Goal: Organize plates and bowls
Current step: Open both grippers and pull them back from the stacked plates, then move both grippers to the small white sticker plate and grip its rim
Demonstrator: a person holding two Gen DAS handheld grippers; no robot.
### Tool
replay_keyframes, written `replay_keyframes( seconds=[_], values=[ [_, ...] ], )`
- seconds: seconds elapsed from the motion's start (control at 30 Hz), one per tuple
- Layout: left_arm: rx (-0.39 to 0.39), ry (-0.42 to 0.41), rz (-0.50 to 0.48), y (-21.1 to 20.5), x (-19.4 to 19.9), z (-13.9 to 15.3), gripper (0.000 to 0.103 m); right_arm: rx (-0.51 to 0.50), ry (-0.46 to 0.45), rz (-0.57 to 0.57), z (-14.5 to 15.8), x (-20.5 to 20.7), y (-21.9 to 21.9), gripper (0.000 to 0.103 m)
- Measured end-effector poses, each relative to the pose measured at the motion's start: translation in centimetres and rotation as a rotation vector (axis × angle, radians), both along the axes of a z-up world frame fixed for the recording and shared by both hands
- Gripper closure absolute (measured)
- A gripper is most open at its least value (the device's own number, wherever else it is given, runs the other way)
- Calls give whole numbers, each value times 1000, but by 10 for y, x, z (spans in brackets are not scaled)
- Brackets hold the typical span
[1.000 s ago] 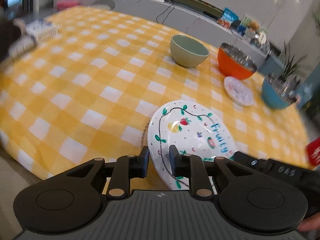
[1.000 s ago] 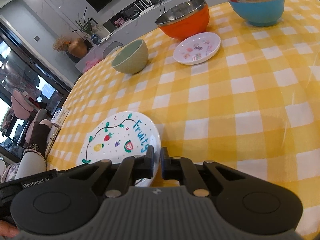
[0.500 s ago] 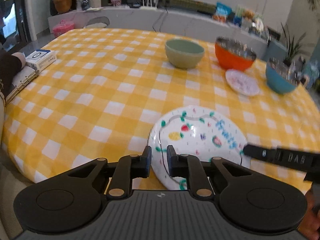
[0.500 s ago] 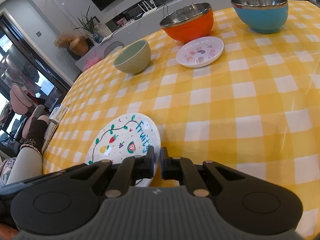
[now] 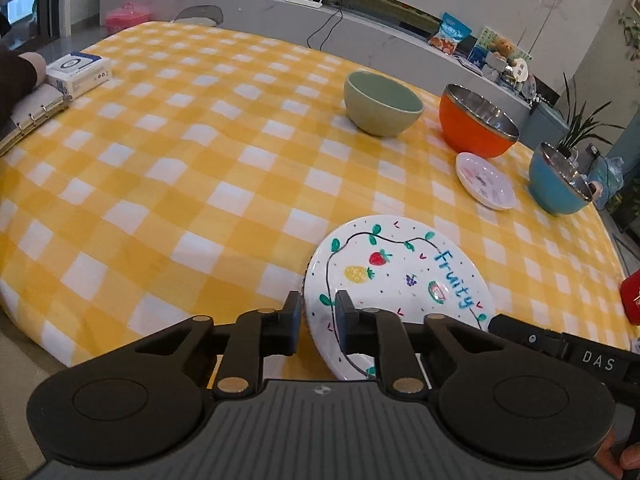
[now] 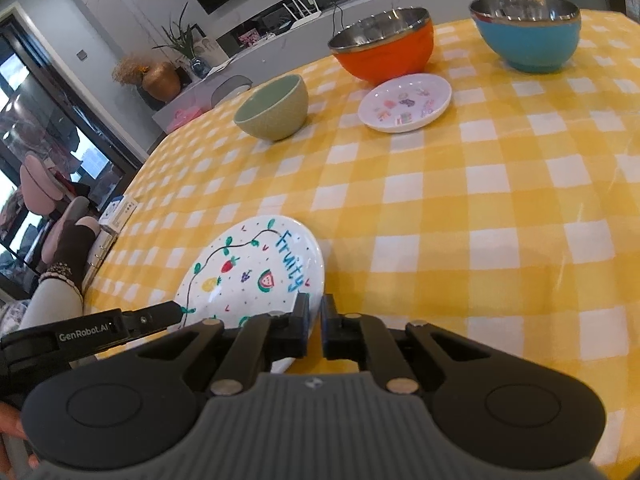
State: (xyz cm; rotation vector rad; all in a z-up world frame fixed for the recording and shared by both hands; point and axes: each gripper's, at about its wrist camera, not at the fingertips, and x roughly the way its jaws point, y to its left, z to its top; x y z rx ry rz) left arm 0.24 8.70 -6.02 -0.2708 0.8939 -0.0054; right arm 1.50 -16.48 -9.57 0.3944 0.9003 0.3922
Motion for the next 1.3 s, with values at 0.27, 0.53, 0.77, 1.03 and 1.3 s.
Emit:
replay_keyframes(
  seconds=[0.27, 0.53, 0.77, 1.03, 1.3],
  values=[
    [14, 3, -3, 0, 0, 0, 89, -14, -8, 7, 0, 2, 2, 100],
    [67, -65, 7, -7, 1, 21, 80, -50, -59, -78, 11, 0, -9, 77],
    [158, -104, -90, -35, 22, 42, 76, -92, -63, -201, 15, 16, -26, 72],
    [206, -140, -231, -68, 61, 62, 66, -166, -95, -244, 16, 37, -30, 72],
    [165, -166, -251, -93, 92, 56, 51, -188, -119, -322, 13, 71, -41, 71]
  ],
)
